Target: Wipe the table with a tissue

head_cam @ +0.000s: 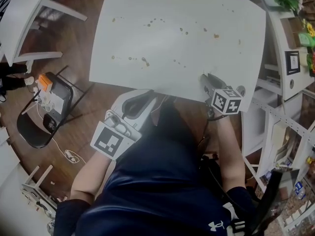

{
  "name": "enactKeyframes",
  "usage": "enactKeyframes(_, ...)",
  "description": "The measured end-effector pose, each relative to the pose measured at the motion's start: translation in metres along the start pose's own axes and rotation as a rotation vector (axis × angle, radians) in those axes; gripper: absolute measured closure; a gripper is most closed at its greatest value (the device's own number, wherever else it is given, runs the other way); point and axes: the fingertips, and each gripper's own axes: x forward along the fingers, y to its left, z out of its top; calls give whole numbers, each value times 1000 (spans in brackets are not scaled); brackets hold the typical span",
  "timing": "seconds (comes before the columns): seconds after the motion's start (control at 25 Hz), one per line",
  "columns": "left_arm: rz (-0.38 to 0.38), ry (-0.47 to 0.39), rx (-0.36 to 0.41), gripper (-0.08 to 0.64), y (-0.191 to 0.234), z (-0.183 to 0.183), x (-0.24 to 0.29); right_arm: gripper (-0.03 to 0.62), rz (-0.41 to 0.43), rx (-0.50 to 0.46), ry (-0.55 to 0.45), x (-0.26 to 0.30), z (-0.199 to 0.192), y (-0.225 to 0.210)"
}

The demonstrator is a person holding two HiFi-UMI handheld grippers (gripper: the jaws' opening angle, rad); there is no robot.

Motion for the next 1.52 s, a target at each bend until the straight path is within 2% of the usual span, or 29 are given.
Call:
enactKeyframes(0.56, 81, -35, -46, 515, 52, -1, -42, 528, 46, -106, 76, 48, 17, 57)
enactKeyframes(0.92, 106, -44, -52, 515, 63, -4, -53, 528, 74, -117, 83, 61, 16, 79)
enactKeyframes(1.12, 92, -41, -54, 515, 61, -1, -50, 528, 103, -126, 106, 60, 5, 92)
enactKeyframes(1.28, 88, -54, -36, 515, 59, 6, -44, 528, 109, -131, 114, 56, 0, 89)
enactKeyframes(1.52, 84, -91, -27, 515, 52, 16, -43, 528, 62, -96, 96, 48, 8, 64)
